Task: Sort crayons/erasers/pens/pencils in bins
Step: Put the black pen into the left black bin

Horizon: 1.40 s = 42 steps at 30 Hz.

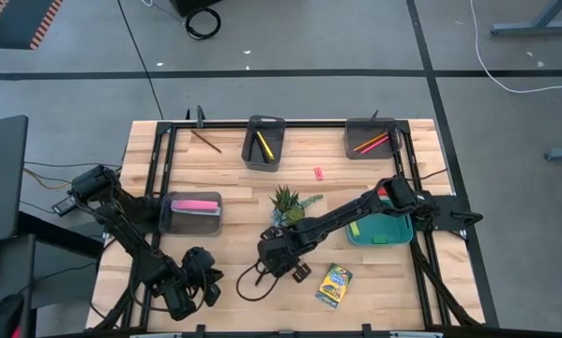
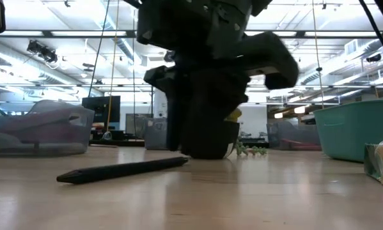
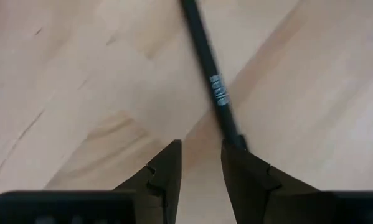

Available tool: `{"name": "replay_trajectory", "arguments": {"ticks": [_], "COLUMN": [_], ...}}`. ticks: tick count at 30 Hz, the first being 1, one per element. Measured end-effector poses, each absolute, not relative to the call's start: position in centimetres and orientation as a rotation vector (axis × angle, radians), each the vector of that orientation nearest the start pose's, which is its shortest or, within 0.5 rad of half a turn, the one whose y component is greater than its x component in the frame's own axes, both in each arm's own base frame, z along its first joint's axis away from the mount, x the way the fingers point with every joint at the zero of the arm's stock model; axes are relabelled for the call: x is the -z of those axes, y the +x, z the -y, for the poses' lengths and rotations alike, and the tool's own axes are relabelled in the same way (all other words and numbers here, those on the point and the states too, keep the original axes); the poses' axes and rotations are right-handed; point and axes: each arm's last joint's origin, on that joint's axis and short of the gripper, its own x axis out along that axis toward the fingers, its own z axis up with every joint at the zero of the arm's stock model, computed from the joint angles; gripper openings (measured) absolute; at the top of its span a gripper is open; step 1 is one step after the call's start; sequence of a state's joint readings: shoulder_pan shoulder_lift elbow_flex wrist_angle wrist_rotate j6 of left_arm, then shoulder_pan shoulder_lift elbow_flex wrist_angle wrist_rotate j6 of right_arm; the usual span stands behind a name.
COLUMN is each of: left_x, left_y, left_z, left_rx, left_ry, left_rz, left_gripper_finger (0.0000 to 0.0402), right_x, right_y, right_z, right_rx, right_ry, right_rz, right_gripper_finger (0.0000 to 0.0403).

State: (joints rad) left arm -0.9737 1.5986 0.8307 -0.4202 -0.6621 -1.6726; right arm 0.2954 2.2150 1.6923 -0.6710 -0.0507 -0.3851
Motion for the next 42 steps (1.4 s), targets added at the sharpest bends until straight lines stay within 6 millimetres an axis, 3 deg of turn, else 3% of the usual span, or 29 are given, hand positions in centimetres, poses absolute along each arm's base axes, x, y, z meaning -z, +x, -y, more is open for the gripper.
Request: {"name": "replay_trajectory", "arguments": {"ticks": [15,22,31,34,42], "left_x": [-15.6,-15.6,-15.6,-15.6,-15.6], "left_y": [17.2,17.7,17.8,17.8,17.8], "left_z": [22.0,21.5,21.4,21.5,21.4], "left_rx": [-0.425,-0.450,-0.453,-0.454,-0.459], "left_ry": [-0.695,-0.697,-0.697,-0.700,-0.710], "left_rz": [-0.723,-0.711,-0.710,-0.709,-0.707], "left_gripper_finger": [0.0040,0.0031,0.0033,0.0034,0.0023], "right_x": [-15.6,-13.6,-13.1,-13.1,-13.0], "right_y": [44.8,44.6,44.4,44.2,43.4], "right_z": [-9.8,-10.7,-11.1,-11.3,-12.8], "right_rx": [-0.509,-0.585,-0.565,-0.534,-0.540], "right_ry": [-0.451,-0.455,-0.421,-0.403,-0.406], "right_rz": [-1.095,-1.134,-1.177,-1.207,-1.247], "right_gripper_finger": [0.0119,0.0119,0.0118,0.0100,0.0006]}}
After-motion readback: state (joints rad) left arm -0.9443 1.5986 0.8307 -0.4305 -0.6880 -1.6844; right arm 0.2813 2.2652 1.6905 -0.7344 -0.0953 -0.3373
